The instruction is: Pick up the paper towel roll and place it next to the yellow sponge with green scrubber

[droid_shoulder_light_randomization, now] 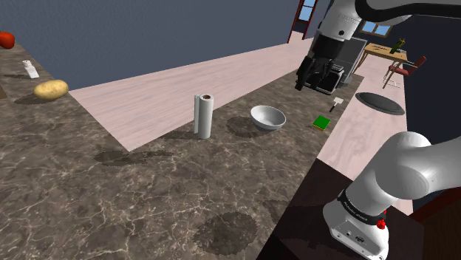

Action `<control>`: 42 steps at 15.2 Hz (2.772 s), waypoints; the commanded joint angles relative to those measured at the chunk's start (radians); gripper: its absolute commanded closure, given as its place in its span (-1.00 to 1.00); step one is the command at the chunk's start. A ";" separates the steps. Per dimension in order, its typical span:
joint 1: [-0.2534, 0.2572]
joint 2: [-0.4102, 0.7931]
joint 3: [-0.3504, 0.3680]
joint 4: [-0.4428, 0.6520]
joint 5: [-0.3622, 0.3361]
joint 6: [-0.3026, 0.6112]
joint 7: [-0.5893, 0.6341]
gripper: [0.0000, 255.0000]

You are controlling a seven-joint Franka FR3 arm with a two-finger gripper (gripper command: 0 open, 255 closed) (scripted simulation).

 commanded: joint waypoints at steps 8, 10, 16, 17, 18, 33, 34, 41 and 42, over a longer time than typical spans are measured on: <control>0.040 0.273 0.049 0.116 0.028 0.139 0.027 -1.00; 0.050 0.352 0.061 0.160 0.033 0.169 0.034 -1.00; 0.074 0.589 0.097 0.321 0.034 0.230 0.059 -1.00; 0.078 0.628 0.102 0.352 0.032 0.236 0.064 -1.00; 0.082 0.668 0.108 0.384 0.030 0.240 0.068 -1.00; 0.136 1.123 0.147 0.790 -0.016 0.259 0.121 -1.00; 0.137 1.127 0.147 0.781 -0.016 0.271 0.121 -1.00; 0.138 1.136 0.147 0.760 -0.017 0.301 0.121 -1.00; 0.138 1.136 0.147 0.760 -0.017 0.301 0.121 -1.00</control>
